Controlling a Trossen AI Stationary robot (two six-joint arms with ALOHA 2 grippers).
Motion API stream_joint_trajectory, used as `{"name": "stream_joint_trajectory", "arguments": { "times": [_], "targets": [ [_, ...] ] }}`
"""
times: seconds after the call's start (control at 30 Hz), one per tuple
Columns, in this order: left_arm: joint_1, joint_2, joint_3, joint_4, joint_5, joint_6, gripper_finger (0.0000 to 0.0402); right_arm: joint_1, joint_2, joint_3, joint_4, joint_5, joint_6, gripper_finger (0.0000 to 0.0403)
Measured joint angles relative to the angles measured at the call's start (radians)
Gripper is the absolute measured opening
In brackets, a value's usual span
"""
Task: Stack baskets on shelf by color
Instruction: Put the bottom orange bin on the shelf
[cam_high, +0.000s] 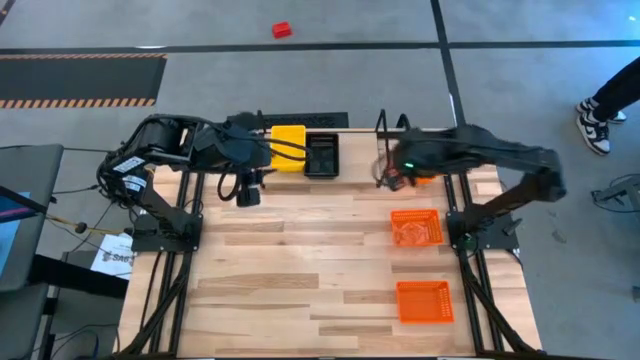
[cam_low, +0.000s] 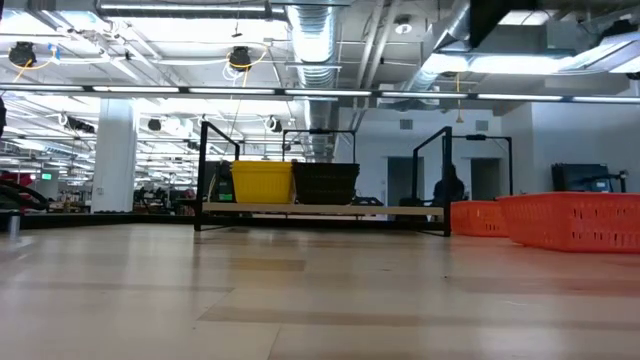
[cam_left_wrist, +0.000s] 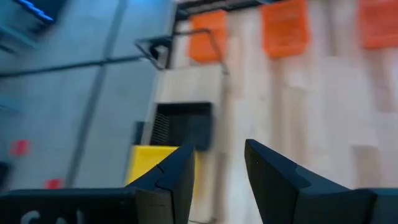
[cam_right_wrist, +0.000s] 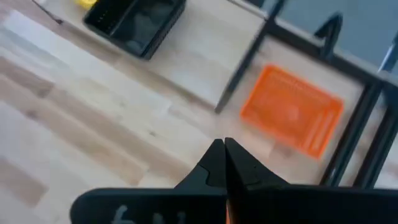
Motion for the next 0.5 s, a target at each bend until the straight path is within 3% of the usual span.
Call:
{"name": "stream_joint_trajectory", "arguments": {
  "times": [0.13,0.23,0.5],
  "targets": [
    [0.016,0.0,0.0,0.083,-0.091,0.062,0.013,0.076,-0.079,0.0,-0.047,-0.06,0.161,0.0015],
    [0.04,0.0,0.0,0.139,-0.101,0.105,0.013,0.128,-0.11,0.0,-0.051,-0.119,0.265,0.002],
    [0.098,0.014,0.0,0.32,-0.101,0.218,0.013,0.192,-0.086,0.0,-0.045,-0.227,0.342,0.002]
  ]
}}
